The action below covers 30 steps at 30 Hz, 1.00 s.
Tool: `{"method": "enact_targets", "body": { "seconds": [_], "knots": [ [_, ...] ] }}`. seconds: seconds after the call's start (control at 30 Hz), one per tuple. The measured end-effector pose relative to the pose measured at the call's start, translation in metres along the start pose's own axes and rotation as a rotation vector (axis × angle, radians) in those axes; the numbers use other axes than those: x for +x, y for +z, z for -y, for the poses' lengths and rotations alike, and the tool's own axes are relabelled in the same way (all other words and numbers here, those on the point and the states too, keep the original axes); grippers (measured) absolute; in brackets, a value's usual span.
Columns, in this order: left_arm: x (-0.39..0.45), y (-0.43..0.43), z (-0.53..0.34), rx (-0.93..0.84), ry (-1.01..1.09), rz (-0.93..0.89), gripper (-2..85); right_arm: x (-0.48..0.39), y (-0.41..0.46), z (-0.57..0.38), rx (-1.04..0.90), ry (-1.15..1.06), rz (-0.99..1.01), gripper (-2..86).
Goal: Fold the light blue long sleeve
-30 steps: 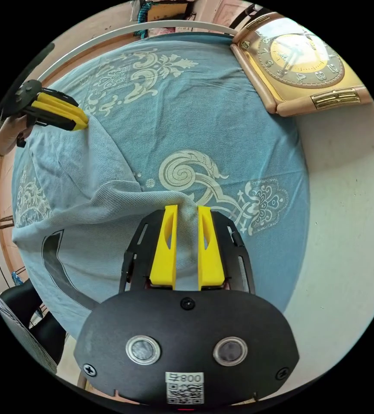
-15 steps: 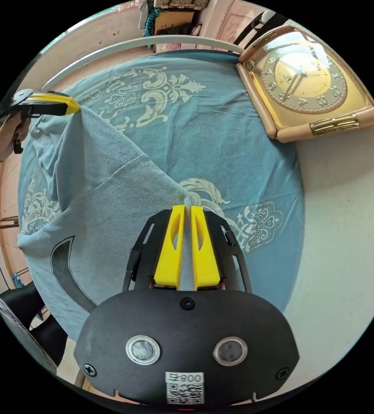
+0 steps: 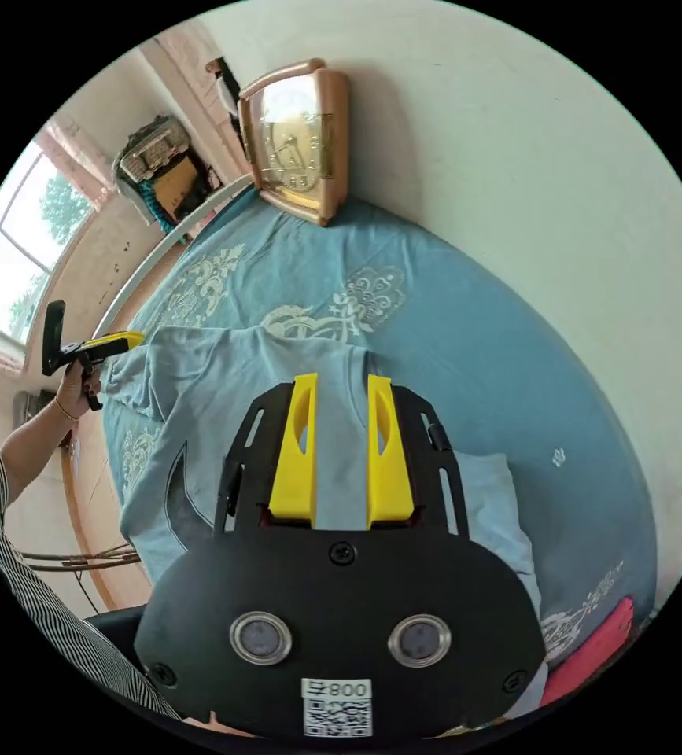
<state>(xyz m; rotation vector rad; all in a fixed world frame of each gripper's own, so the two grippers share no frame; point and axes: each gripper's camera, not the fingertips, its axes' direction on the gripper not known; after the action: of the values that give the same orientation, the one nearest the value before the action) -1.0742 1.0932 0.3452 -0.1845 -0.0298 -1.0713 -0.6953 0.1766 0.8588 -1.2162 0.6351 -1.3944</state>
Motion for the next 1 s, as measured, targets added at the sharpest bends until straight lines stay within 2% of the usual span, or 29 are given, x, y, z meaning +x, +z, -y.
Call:
{"method": "enact_targets", "body": {
  "seconds": [0.13,0.3,0.5,0.63,0.73,0.8,0.9,1.0],
  "knots": [
    [0.067,0.053,0.049,-0.071,0.153,-0.027,4.9,0.107,-0.036,-0.078,-0.060,0.236,-0.090,9.0],
    [0.129,0.112,0.116,-0.114,0.210,-0.099,6.4,0.183,-0.049,-0.128,-0.157,0.334,-0.185,9.2],
    [0.195,0.173,0.185,-0.190,0.242,-0.073,6.8,0.229,-0.057,-0.155,-0.205,0.283,-0.186,10.1],
    [0.243,0.218,0.208,-0.317,0.319,0.056,5.2,0.250,-0.064,-0.173,-0.225,0.229,-0.192,10.1],
    [0.274,0.228,0.212,-0.310,0.355,0.090,2.7,0.259,-0.054,-0.183,-0.292,0.182,-0.195,8.6],
    [0.290,0.225,0.215,-0.262,0.359,0.111,2.1,0.261,-0.059,-0.189,-0.303,0.149,-0.215,2.6],
    [0.312,0.220,0.220,-0.194,0.349,0.106,1.7,0.266,-0.086,-0.202,-0.238,0.123,-0.222,1.5],
    [0.329,0.237,0.222,-0.224,0.307,0.169,1.5,0.285,-0.088,-0.220,-0.244,0.180,-0.178,1.6]
  ]
}}
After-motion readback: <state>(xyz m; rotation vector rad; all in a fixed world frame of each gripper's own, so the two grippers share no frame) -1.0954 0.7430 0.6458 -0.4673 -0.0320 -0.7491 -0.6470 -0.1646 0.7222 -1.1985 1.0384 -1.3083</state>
